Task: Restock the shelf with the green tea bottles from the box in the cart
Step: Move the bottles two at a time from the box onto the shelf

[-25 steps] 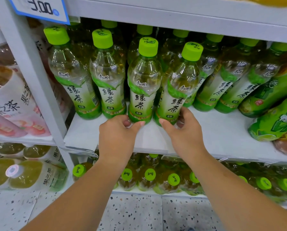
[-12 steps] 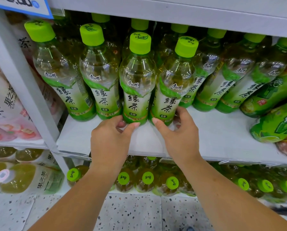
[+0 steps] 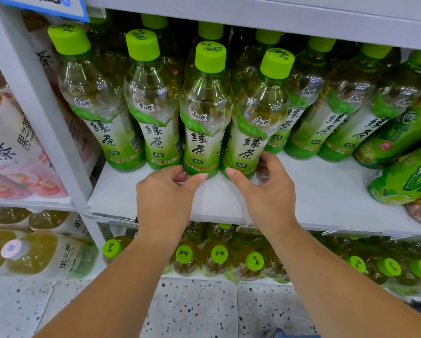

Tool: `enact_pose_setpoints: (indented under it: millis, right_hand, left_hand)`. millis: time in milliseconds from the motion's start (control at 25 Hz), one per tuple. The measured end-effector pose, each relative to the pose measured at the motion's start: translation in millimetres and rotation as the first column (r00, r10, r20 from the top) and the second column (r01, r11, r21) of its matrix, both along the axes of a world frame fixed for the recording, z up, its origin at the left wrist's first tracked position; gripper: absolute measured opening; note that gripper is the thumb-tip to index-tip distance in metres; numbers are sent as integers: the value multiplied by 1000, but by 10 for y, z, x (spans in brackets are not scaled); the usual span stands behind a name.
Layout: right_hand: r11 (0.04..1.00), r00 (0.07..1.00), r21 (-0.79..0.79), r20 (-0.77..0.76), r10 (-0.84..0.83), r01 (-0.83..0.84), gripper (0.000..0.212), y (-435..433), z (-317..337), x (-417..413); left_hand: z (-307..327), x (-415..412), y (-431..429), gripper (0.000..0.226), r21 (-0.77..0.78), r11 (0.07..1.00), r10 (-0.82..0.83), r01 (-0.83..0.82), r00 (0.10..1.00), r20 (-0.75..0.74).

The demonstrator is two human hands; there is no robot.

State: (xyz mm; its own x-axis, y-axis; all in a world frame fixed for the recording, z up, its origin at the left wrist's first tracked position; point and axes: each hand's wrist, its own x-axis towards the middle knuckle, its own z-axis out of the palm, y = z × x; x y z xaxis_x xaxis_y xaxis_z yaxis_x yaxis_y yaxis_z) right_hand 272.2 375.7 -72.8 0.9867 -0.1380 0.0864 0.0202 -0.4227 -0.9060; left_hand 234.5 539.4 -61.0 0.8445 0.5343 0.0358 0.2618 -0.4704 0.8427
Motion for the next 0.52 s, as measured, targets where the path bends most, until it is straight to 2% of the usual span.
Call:
enact_pose_setpoints:
  millis: [240,520]
  right_hand:
    - [999,999,-30,-37,30,-32,56,-10,6,-15]
    - [987,966,28,-203,158,-156,57,-112,104,48]
  left_hand:
    - [77,26,-9,38,-3,1000,-26,26,996,-81]
    - [205,38,-15,40,-11,998,-69,68,985,-155]
